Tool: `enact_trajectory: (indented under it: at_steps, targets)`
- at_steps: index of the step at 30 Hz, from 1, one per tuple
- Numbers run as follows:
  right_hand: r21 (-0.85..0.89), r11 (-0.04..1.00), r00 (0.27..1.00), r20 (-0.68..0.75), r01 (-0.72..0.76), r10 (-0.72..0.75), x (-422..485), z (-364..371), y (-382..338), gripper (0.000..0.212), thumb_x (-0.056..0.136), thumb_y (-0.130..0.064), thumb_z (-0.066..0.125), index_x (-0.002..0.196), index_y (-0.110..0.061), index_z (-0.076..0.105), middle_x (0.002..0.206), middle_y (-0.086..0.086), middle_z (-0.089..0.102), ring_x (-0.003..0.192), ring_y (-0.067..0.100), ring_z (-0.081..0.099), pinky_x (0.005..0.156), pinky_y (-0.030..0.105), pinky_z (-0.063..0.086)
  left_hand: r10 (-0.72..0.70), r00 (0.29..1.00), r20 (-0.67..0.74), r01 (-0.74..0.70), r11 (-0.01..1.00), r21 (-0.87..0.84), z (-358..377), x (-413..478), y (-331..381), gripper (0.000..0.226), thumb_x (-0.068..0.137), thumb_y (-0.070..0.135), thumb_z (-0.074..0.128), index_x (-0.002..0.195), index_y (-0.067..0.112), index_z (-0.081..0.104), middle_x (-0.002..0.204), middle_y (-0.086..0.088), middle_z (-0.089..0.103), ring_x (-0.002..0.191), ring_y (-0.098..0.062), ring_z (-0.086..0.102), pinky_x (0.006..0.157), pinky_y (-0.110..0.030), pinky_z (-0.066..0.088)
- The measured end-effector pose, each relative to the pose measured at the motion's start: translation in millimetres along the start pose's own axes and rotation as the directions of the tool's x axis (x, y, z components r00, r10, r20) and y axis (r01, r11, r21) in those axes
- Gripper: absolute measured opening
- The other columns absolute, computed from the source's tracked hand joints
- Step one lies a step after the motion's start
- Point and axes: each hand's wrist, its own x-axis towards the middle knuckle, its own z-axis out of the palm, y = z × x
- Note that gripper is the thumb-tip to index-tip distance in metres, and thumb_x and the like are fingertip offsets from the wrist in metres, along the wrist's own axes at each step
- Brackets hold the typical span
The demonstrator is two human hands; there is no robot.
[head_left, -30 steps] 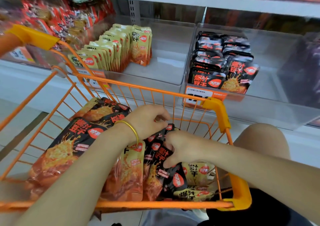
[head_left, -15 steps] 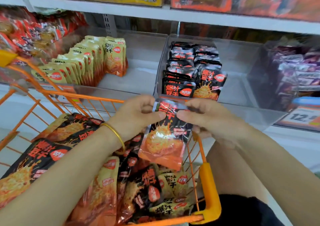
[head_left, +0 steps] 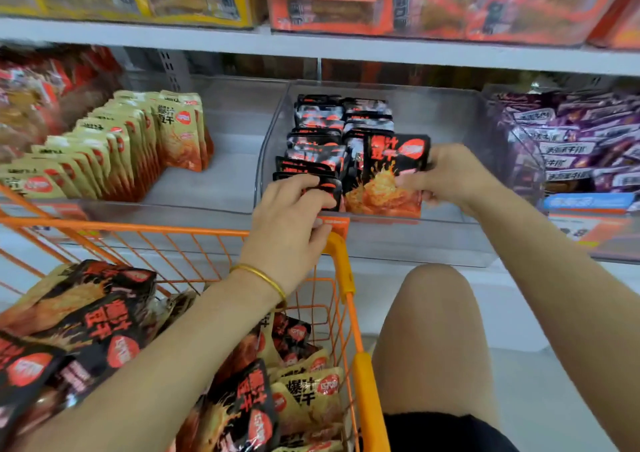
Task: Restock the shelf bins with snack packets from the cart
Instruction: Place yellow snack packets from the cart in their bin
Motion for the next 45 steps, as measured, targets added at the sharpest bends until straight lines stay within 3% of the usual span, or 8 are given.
enact_trajectory:
  at_steps: [8, 18, 23, 27, 31, 35, 39, 45]
  targets:
    - [-0.445, 0.893, 0.996, 0.029, -0.062, 0.084, 23.8, 33.8, 7.5, 0.031, 0.077, -0.029, 0.076, 0.071, -0.007, 0.054, 0.080, 0.011, 0.057, 0.083, 0.023, 0.055, 0.056, 0.029, 0.033, 0.082, 0.997, 0.001, -0.082, 0.996, 0.036, 2.4, -6.1, -3.9, 0.029, 0.073, 0.013, 0.055, 0.099, 0.013, 0.065, 0.126, -0.013, 0.052, 0.116, -0.028, 0.036, 0.098, -0.039, 0.035]
    - [-0.322, 0.928, 0.982, -0.065, -0.189, 0.177, 23.5, 23.9, 11.3, 0.042, 0.074, -0.023, 0.079, 0.061, -0.010, 0.041, 0.058, 0.009, 0.061, 0.043, 0.006, 0.053, 0.039, 0.015, 0.039, 0.092, 0.995, 0.023, -0.092, 0.996, -0.010, -18.5, -20.6, -11.9, 0.030, 0.078, 0.001, 0.066, 0.104, 0.015, 0.064, 0.134, -0.008, 0.047, 0.123, -0.024, 0.037, 0.102, -0.020, 0.019]
    - [-0.259, 0.966, 0.936, -0.335, 0.020, -0.109, -17.2, 25.5, -22.3, 0.044, 0.079, -0.014, 0.074, 0.094, -0.010, 0.033, 0.087, 0.013, 0.057, 0.080, 0.027, 0.060, 0.065, 0.032, 0.042, 0.050, 0.996, 0.078, -0.052, 0.998, 0.019, -46.9, -39.7, -28.3, 0.021, 0.078, 0.009, 0.063, 0.098, 0.015, 0.067, 0.122, -0.008, 0.056, 0.113, -0.029, 0.049, 0.094, -0.017, 0.020]
    - [0.017, 0.954, 0.940, 0.166, 0.300, -0.299, -90.3, 61.0, -73.7, 0.022, 0.082, -0.011, 0.070, 0.081, -0.012, 0.048, 0.071, 0.015, 0.061, 0.057, 0.024, 0.064, 0.050, 0.032, 0.054, 0.039, 0.986, 0.160, -0.043, 0.999, 0.023, -64.0, -52.5, -51.0, 0.022, 0.074, 0.020, 0.056, 0.090, 0.012, 0.068, 0.100, -0.008, 0.064, 0.099, -0.024, 0.056, 0.086, -0.019, 0.029]
    - [-0.321, 0.774, 0.629, 0.768, 0.546, -0.125, -121.3, 130.3, -84.6, 0.034, 0.088, -0.039, 0.062, 0.090, -0.004, 0.063, 0.084, 0.011, 0.065, 0.070, 0.022, 0.062, 0.062, 0.036, 0.053, -0.070, 0.990, 0.124, 0.064, 0.997, 0.052, -62.6, -69.2, -68.2, 0.018, 0.070, 0.010, 0.060, 0.086, 0.008, 0.069, 0.094, -0.009, 0.066, 0.095, -0.029, 0.059, 0.080, -0.019, 0.030]
    - [-0.448, 0.576, 0.527, 0.849, 0.684, 0.036, -125.1, 176.5, -71.2, 0.043, 0.090, -0.043, 0.058, 0.064, -0.011, 0.044, 0.060, 0.000, 0.038, 0.051, 0.016, 0.038, 0.048, 0.029, 0.035, -0.107, 0.985, 0.136, 0.108, 0.994, 0.001, -59.0, -75.0, -72.2, 0.016, 0.077, -0.001, 0.064, 0.090, 0.007, 0.069, 0.097, -0.009, 0.065, 0.095, -0.027, 0.057, 0.072, -0.013, 0.029]
    - [-0.342, 0.757, 0.491, 0.870, 0.557, 0.032, -119.7, 179.3, -70.4, 0.044, 0.086, -0.024, 0.066, 0.057, -0.010, 0.037, 0.053, 0.002, 0.032, 0.046, 0.018, 0.034, 0.046, 0.026, 0.030, -0.119, 0.981, 0.154, 0.126, 0.991, -0.036, -58.7, -76.4, -69.5, 0.011, 0.081, 0.005, 0.065, 0.092, 0.008, 0.069, 0.094, -0.006, 0.063, 0.091, -0.020, 0.055, 0.072, -0.014, 0.032]
    - [-0.010, 0.979, 0.729, 0.669, 0.204, -0.145, -107.4, 120.4, -74.1, 0.024, 0.080, -0.003, 0.067, 0.073, -0.015, 0.047, 0.057, -0.007, 0.043, 0.048, 0.004, 0.040, 0.046, 0.019, 0.031, -0.089, 0.824, 0.560, 0.306, 0.901, -0.308, -61.1, -76.8, -57.9, 0.011, 0.080, 0.025, 0.070, 0.089, 0.020, 0.065, 0.079, 0.012, 0.060, 0.069, 0.008, 0.053, 0.068, -0.007, 0.039]
